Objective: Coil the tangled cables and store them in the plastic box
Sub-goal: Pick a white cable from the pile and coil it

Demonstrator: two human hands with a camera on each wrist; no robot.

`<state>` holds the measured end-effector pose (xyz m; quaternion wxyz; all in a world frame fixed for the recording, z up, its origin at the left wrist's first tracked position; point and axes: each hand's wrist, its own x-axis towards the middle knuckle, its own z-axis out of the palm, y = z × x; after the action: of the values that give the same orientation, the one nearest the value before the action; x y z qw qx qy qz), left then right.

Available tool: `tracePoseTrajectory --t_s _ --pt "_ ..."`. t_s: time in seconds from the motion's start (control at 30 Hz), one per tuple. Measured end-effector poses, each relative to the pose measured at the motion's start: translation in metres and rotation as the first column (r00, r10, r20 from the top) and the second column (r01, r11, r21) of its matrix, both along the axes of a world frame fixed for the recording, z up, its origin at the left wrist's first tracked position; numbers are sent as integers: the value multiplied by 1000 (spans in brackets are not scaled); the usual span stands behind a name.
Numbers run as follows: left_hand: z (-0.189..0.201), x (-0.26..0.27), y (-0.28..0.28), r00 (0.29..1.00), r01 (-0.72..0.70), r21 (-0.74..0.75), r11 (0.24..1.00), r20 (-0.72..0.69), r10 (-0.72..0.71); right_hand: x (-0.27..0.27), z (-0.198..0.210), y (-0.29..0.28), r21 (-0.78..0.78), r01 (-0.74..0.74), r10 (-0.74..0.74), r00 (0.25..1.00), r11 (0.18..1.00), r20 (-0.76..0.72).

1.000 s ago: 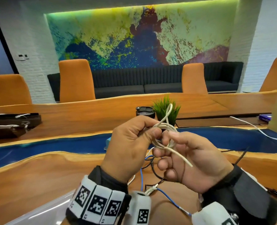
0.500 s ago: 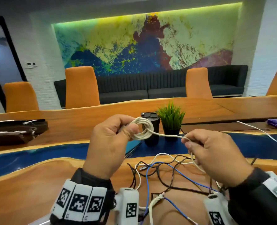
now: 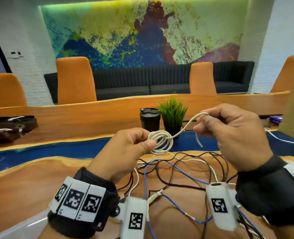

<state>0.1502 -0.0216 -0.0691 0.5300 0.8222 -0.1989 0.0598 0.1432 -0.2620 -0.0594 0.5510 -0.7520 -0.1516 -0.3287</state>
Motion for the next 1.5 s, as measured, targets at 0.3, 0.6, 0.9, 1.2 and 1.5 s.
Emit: tracePoseTrajectory --t_s 0.3,0.6,0.9,1.2,1.5 --pt "3 -1 -2 989 65 -379 923 -101 -111 11 -16 5 133 -83 119 949 988 -293" --pt "-6 -8 -30 901 182 -584 791 -224 -372 8 -15 30 727 -105 378 898 679 -224" --pt "-6 -7 -26 912 237 -542 806 -162 -377 1 -14 46 919 -79 580 795 386 -176" --pt "-5 -8 -19 898 311 -536 785 -105 -427 -11 -2 53 983 68 724 668 169 -171" --pt "-6 -4 -22 908 346 -623 702 36 -417 -18 -5 51 887 -190 849 429 420 -309"
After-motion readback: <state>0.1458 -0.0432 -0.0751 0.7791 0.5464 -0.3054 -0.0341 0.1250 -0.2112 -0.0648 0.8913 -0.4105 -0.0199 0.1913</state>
